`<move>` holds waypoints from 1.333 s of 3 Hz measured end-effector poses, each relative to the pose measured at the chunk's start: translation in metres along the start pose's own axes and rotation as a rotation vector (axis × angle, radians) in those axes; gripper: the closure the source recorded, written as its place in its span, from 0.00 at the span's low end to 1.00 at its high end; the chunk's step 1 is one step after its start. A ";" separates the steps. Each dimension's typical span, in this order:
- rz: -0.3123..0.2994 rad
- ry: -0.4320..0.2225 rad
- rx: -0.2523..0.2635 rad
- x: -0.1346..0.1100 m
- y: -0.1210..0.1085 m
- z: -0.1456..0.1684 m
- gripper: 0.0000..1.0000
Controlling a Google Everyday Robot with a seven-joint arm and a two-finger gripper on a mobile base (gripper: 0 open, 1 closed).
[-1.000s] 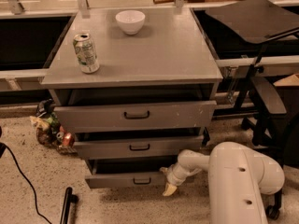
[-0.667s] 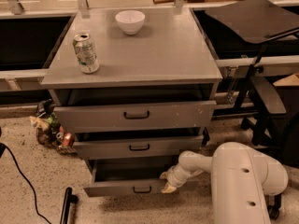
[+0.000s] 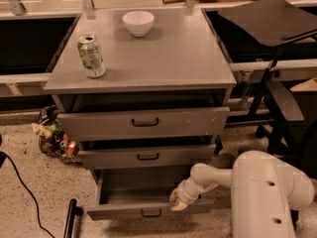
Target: Open bottom drawer
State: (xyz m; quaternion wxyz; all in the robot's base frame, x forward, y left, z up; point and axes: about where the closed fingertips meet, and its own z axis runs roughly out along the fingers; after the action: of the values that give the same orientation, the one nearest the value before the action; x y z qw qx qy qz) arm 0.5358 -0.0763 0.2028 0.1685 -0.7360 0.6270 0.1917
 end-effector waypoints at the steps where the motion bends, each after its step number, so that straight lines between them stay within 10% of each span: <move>1: -0.004 -0.053 -0.024 -0.020 0.028 -0.004 0.15; 4: 0.032 -0.178 -0.100 -0.039 0.071 0.007 0.00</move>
Offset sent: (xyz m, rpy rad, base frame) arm -0.0836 0.0264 0.0311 0.1791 0.0937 0.0185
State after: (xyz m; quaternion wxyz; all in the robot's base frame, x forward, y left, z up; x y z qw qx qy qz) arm 0.4593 -0.0503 0.2154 0.1836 -0.7134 0.6109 0.2901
